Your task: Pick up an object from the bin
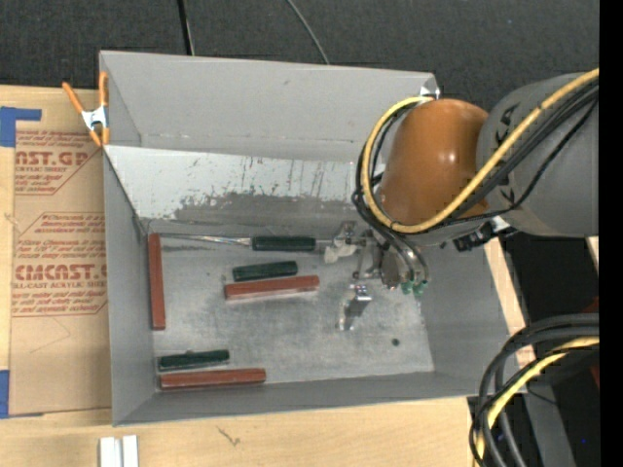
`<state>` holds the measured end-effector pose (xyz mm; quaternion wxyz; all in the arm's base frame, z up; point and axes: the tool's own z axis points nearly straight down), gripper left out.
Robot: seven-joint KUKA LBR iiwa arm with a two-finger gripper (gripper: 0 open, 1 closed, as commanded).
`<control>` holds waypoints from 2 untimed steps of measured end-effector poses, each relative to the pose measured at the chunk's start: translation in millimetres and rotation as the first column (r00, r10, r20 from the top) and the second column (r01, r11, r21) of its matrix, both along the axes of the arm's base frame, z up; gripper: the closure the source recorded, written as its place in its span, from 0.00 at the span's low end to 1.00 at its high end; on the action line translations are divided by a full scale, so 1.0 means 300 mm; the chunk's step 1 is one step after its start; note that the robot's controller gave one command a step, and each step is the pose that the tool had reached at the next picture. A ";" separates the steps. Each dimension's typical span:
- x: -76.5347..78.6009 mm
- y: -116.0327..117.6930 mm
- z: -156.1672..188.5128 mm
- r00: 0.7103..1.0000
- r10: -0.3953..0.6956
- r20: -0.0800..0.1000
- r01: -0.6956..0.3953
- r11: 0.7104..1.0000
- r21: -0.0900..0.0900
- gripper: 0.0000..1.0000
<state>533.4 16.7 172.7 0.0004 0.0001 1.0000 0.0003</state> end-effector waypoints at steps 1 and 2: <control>0.074 0.155 -0.212 0.999 -0.031 0.007 0.031 1.000 0.001 0.00; 0.110 0.206 -0.256 0.999 0.035 0.005 -0.035 0.999 -0.002 0.00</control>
Offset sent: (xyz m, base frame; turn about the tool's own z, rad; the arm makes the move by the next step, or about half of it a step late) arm 0.0438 0.0696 -0.0414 -0.1451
